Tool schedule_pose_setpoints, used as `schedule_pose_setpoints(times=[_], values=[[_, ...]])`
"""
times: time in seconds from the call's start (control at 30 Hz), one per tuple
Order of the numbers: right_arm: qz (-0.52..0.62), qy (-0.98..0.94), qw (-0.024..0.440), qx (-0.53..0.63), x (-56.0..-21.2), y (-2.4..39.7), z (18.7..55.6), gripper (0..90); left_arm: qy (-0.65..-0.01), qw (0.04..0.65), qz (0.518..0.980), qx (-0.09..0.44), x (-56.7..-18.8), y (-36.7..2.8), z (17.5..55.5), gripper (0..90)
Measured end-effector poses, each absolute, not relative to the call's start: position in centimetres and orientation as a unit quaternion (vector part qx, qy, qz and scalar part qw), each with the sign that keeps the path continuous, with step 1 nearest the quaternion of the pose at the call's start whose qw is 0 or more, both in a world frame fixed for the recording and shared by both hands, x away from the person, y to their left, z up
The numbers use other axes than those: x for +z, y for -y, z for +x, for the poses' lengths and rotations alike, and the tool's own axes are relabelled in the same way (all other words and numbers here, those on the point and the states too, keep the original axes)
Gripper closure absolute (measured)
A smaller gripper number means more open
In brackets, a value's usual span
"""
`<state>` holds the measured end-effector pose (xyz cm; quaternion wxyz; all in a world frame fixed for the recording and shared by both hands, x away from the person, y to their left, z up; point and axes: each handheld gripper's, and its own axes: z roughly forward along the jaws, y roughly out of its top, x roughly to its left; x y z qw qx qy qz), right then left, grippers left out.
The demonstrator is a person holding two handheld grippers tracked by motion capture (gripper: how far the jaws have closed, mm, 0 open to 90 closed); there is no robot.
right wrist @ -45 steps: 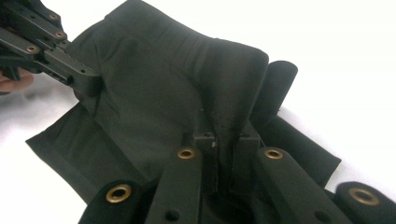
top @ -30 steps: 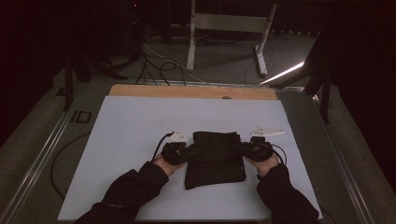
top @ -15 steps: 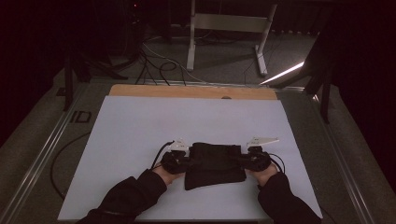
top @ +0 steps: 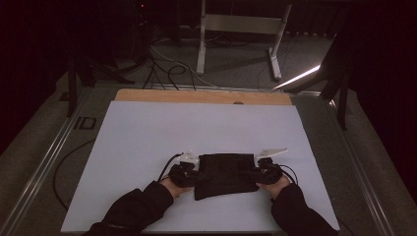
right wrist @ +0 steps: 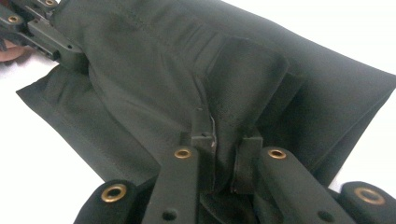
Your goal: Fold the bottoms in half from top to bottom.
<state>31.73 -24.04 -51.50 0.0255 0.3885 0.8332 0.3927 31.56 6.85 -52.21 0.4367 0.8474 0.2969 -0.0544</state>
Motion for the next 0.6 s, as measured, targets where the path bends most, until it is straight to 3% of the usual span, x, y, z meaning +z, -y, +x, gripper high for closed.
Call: schedule_pose_setpoints(times=[0.13, 0.23, 0.37, 0.47, 0.6], values=[[0.382, -0.841, 0.037, 0.382, -51.3, 23.8, 31.6, 78.0, -0.29, 0.429, 0.854, -0.053, -51.8, -6.8, 31.5, 78.0], [0.37, -0.85, 0.039, 0.374, -50.6, 23.8, 31.4, 58.5, -0.283, 0.427, 0.857, -0.05, -51.0, -7.2, 31.4, 68.7], [0.364, -0.852, 0.07, 0.369, -49.2, 25.1, 31.1, 51.7, -0.276, 0.432, 0.858, -0.039, -50.0, -8.5, 31.3, 61.7], [0.371, -0.845, 0.099, 0.372, -48.0, 26.1, 31.0, 54.6, -0.285, 0.442, 0.851, -0.014, -49.0, -9.7, 31.6, 61.9], [0.374, -0.835, 0.144, 0.378, -46.9, 26.7, 31.1, 67.4, -0.299, 0.454, 0.838, 0.044, -47.6, -10.6, 32.0, 69.4]])
